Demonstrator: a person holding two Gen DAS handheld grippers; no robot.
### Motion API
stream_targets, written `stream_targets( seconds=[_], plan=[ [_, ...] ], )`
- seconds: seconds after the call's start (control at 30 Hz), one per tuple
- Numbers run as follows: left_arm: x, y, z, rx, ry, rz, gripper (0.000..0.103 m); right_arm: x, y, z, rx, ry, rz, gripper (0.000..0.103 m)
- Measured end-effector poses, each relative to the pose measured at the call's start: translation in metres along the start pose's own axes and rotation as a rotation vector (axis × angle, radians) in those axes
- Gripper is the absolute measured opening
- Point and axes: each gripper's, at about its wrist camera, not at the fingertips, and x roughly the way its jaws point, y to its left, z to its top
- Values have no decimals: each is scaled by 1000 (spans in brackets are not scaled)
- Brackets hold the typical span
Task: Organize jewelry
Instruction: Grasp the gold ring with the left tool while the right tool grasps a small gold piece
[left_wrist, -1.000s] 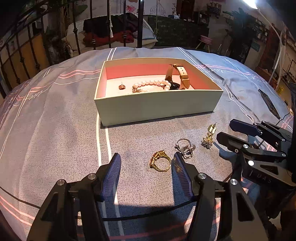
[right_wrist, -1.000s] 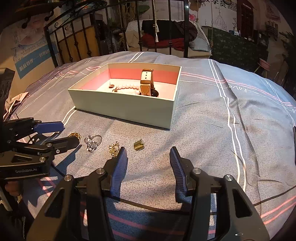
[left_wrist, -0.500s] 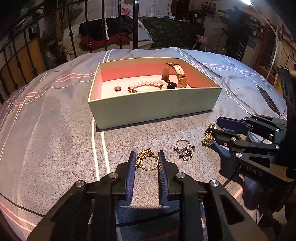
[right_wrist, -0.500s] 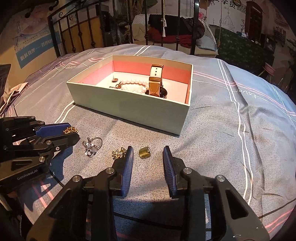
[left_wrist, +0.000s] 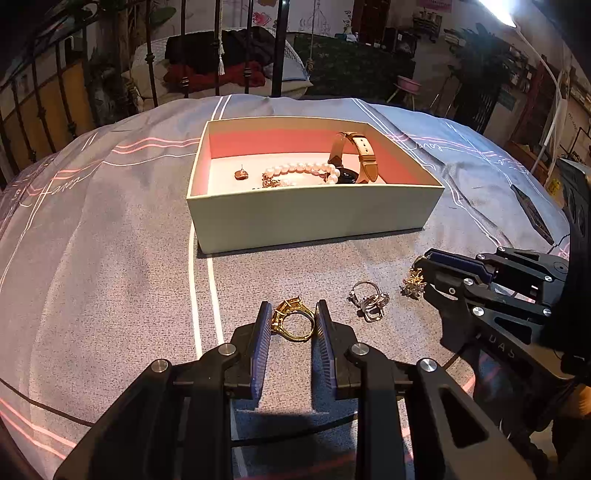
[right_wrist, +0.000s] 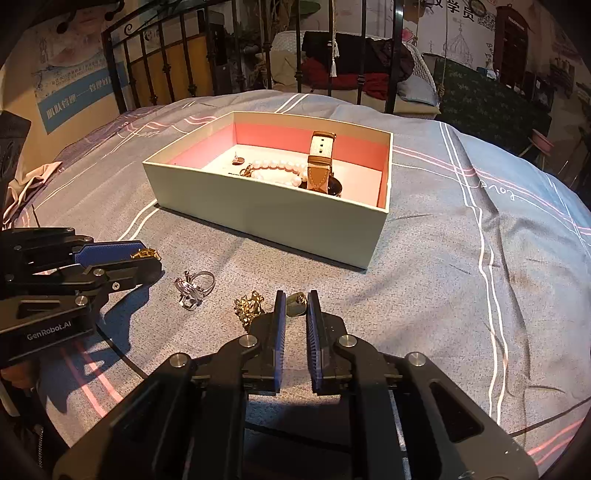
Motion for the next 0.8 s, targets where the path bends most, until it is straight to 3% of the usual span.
stream_targets(
  seconds=[0.53,0.8],
  plan=[
    [-13,-3,8,-8,-33,-14,24,-14,-2,2,33,-46,21,12],
    [-25,-3,48,-3,-133,5,24,-32,0,38,15,-154,11,12]
  ],
)
